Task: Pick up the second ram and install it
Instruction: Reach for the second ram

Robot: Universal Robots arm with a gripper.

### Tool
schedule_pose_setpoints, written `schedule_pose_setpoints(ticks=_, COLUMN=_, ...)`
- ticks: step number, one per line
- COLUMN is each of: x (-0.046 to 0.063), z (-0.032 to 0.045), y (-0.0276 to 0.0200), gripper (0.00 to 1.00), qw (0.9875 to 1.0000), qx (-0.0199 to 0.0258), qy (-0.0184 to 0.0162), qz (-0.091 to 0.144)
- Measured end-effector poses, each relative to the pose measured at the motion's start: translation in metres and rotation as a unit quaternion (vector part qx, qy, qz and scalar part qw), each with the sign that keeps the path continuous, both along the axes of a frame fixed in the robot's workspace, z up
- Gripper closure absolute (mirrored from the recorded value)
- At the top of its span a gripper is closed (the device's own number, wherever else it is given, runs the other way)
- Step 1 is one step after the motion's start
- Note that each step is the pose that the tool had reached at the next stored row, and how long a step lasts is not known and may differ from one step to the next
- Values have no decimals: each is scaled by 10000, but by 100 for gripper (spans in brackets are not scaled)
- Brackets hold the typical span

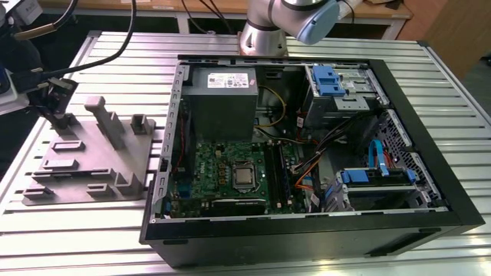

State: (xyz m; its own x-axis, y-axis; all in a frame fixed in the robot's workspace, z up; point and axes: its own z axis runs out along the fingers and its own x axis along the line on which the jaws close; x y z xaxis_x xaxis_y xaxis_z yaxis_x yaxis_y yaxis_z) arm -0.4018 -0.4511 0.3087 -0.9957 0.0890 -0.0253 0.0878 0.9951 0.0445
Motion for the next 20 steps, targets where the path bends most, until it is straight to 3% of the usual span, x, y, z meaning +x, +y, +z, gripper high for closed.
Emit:
schedule_pose_setpoints(ticks=8, x=-70, z=-72, y=-18, gripper=90, qw=10000, qx=0, qy=0, qz=-6)
schedule_pose_setpoints(ticks=20, x=-75, z=-97, y=-30, gripper=90, qw=10000, qx=-1, qy=1, qz=-8)
